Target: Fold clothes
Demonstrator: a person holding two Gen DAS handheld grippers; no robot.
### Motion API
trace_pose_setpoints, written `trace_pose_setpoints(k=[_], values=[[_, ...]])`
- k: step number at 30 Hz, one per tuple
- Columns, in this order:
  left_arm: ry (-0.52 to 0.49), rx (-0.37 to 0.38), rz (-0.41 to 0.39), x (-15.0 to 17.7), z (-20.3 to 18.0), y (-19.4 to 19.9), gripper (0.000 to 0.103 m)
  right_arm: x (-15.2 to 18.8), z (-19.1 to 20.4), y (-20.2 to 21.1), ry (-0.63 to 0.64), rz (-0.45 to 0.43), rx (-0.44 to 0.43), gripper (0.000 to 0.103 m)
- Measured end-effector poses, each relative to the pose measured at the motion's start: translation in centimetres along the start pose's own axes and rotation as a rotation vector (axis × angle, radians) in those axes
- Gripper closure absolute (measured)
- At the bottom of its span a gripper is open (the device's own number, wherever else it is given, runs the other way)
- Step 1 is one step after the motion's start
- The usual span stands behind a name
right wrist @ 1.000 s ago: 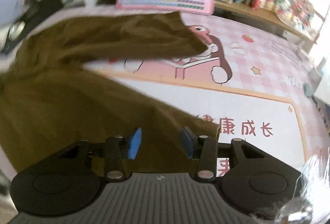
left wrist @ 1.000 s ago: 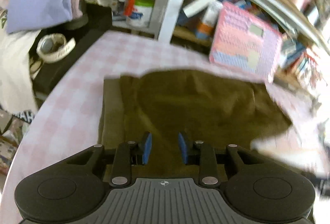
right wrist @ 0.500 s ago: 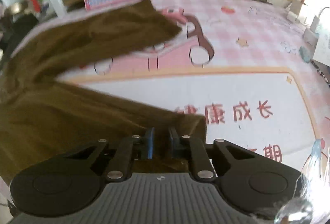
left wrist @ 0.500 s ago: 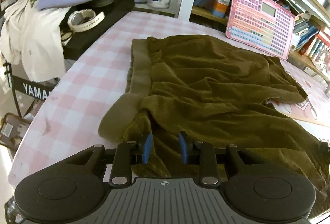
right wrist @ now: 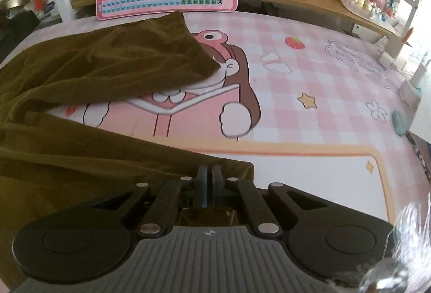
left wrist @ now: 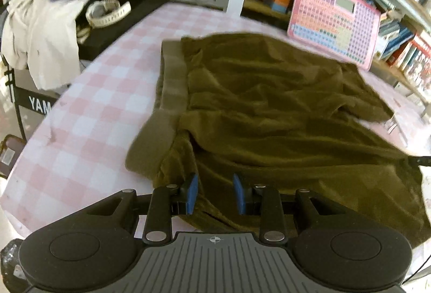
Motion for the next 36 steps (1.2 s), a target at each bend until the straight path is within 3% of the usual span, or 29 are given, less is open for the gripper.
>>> trace_pose_setpoints(k=[4, 6, 12, 17, 22, 28, 30, 31, 32, 34, 36], values=[[0.036, -0.02, -0.065, -0.6, 1.0, 1.9, 0.073, 1.5, 0.7, 2.8, 0.027, -0.061, -0.009, 0.082], [0.077, -0.047, -0.073, -0.9, 2.1, 1.9, 0.066, 3.2, 1.4, 4.2, 0.056, -0.076, -0.019, 0.082], [0.23, -0.059, -0.05, -1.0, 5.6, 0.9, 0.065, 9.7, 3.8, 6.0, 0.12, -0.039, -0.011, 0.082], [0.371, 0.098, -0.032, 0.5, 7.6, 0.4, 0.061, 13.4, 4.5, 5.9, 0.103, -0.001, -0.001, 0.082], [0.489, 0.233, -0.01, 1.2, 8.3, -0.8, 0.057, 13.9, 4.3, 5.2, 0.08, 0.02, -0.002, 0.081], [0.573, 0.299, -0.002, 0.9, 7.9, -2.0, 0.057, 14.0, 4.3, 5.0, 0.06, 0.021, -0.005, 0.081], [0.6, 0.315, -0.004, 0.6, 7.8, -2.3, 0.063, 14.0, 4.3, 5.0, 0.055, 0.021, -0.009, 0.081], [0.605, 0.311, -0.009, 0.4, 7.7, -2.3, 0.068, 14.0, 4.2, 5.0, 0.053, 0.021, -0.01, 0.081], [0.609, 0.307, -0.014, 0.2, 7.6, -2.4, 0.082, 14.0, 4.2, 4.9, 0.049, 0.02, -0.01, 0.081], [0.553, 0.266, -0.043, -0.3, 6.9, -1.8, 0.086, 13.9, 4.3, 4.9, 0.05, 0.019, -0.011, 0.081], [0.385, 0.156, -0.122, -1.0, 5.1, 0.3, 0.087, 13.7, 4.5, 4.8, 0.054, 0.017, -0.013, 0.081]])
Point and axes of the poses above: each gripper's, at about its wrist camera, not at the fingertips, and y roughly against the way its jaws point, z to its left, x to its underside, the point moved 5 cm from there along -y, roughly the way its jaws point, and after that the axes turned 14 degrees about z, right-handed, at the moved point
